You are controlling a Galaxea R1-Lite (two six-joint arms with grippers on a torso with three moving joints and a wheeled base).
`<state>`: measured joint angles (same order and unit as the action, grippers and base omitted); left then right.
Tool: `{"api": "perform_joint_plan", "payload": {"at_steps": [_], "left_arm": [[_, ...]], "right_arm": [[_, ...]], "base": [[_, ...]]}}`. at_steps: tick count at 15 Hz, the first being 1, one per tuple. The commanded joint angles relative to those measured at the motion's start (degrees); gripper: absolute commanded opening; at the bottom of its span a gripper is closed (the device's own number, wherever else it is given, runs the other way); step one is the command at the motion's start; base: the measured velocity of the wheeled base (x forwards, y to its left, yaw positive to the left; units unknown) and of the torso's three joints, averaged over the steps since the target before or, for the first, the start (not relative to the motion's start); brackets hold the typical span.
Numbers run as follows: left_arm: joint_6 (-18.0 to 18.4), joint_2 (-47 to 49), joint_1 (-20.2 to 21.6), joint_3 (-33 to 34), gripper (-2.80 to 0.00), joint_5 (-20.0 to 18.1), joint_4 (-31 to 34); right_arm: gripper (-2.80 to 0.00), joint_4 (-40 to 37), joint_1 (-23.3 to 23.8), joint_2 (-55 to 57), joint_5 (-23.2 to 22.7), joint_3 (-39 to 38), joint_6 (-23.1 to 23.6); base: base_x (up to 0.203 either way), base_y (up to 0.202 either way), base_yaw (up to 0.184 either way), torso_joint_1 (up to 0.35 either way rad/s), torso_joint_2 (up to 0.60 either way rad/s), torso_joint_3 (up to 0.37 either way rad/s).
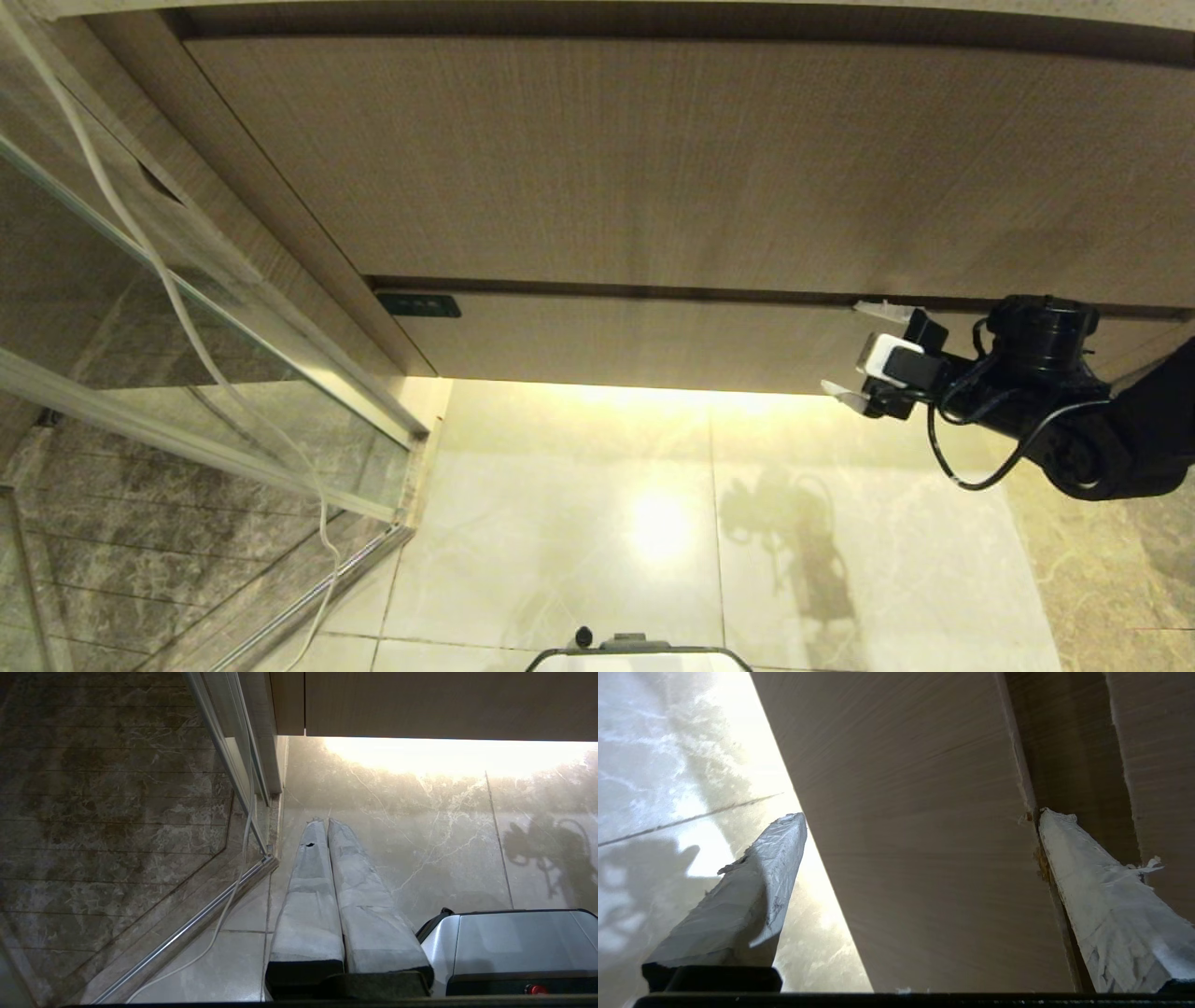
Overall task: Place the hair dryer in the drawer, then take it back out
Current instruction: Pull open the drawer
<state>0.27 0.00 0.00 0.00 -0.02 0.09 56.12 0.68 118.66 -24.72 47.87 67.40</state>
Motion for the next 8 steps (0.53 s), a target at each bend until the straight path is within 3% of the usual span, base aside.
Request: {"api": "perform_joint_plan", "payload": {"at_steps": [1,4,8], "left_arm": [[0.0,-0.1,0.0,0.1,-2.8,0.0,0.0],[0.0,0.0,0.0,0.1,-2.8,0.0,0.0],[0.0,0.0,0.0,0.0,-2.8,0.0,0.0]], "right_arm": [[0.0,-6.7,1.2,-0.3,0.0,-0.1,0.9],[0.0,-17.3,3.9,-2.5,0.7,-0.5,5.1],[0.0,-19.0,5.0,-3.7,2.7,-0.1,4.7]], "base": [[0.0,0.0,0.0,0.0,0.0,0.0],[0.0,0.0,0.0,0.0,0.0,0.0],[0.0,0.0,0.0,0.0,0.0,0.0]]}}
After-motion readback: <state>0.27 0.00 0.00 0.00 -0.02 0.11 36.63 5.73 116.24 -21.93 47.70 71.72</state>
